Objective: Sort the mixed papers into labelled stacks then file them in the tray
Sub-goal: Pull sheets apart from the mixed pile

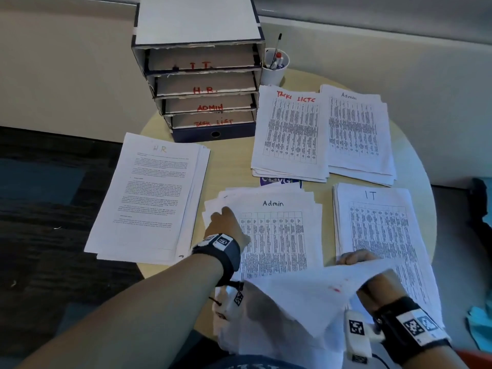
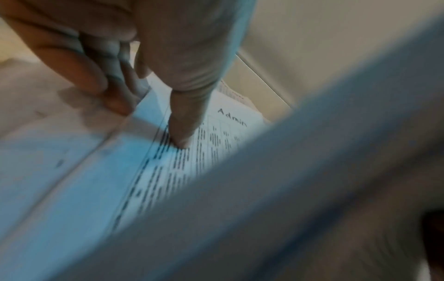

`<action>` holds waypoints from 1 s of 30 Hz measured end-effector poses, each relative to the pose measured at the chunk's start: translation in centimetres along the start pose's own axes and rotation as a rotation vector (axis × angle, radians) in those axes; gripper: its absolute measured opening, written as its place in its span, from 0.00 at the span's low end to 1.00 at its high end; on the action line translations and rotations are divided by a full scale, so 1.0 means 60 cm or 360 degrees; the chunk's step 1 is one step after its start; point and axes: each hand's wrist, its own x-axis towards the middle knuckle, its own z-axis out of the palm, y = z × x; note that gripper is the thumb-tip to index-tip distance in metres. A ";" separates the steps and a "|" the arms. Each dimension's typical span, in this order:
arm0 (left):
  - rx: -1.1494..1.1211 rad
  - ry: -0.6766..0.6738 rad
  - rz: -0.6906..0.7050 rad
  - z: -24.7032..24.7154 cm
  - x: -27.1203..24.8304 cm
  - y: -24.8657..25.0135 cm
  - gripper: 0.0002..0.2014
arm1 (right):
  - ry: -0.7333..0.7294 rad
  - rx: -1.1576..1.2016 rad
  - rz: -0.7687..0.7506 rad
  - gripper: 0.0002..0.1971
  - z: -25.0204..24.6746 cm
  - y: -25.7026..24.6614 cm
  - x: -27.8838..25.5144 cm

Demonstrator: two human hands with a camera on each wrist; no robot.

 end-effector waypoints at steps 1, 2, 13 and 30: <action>-0.0060 -0.0028 -0.0020 -0.002 0.006 0.001 0.38 | -0.0031 0.0048 0.0009 0.34 0.000 -0.002 -0.002; -0.0098 -0.0050 -0.0025 -0.004 0.009 0.002 0.34 | -0.0161 0.0031 -0.0005 0.32 0.000 -0.006 -0.005; -0.1052 -0.0059 0.0476 -0.005 -0.044 -0.056 0.07 | -0.0223 -0.0169 0.0179 0.13 -0.028 -0.011 0.021; -0.0201 0.0152 0.0023 -0.002 -0.011 -0.044 0.43 | -0.0364 -0.0574 -0.0138 0.09 -0.033 -0.021 -0.001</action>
